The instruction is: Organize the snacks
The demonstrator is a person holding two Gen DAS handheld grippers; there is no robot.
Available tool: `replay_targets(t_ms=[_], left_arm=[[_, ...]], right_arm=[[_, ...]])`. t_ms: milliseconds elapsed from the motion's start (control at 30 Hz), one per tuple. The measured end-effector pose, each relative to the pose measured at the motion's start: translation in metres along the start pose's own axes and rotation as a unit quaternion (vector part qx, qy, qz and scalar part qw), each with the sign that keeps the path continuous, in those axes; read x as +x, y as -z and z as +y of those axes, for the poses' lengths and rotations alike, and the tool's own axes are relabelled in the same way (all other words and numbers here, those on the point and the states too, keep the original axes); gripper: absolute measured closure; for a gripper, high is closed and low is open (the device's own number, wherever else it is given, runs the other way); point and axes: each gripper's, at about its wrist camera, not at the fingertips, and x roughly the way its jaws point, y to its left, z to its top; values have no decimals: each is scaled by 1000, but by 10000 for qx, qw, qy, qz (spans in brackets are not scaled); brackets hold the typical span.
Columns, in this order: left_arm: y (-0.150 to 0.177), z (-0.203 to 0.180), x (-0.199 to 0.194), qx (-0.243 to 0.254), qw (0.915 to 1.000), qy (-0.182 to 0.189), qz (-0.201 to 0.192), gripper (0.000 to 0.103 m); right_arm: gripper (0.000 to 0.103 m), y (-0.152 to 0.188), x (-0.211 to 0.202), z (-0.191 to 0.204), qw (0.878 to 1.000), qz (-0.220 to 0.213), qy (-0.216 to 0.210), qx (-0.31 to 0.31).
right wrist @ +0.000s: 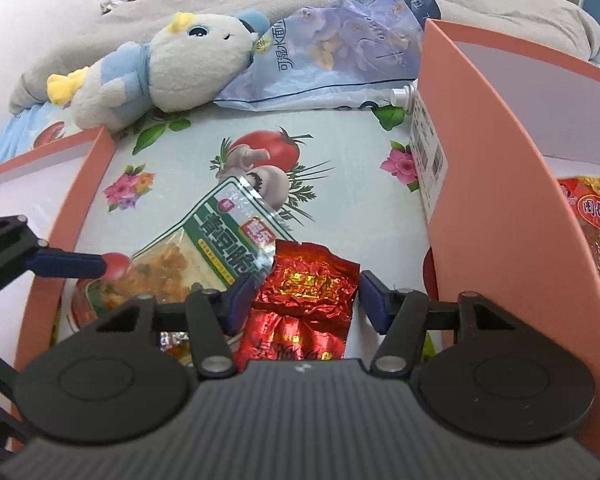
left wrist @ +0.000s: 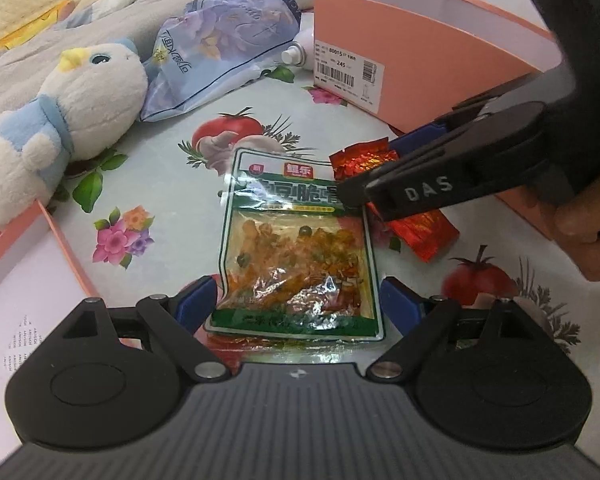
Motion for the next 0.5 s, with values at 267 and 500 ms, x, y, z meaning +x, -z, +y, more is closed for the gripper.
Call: replay_targets(t_ms=[267, 500], left_arm=[[6, -9, 6, -360, 9991, -208, -40, 16], [11, -17, -2, -940, 9941, -522, -100, 29]], right_arm=[[43, 3, -12, 1, 10000, 41, -50, -68], [43, 8, -26, 4, 9997, 97, -97, -180]])
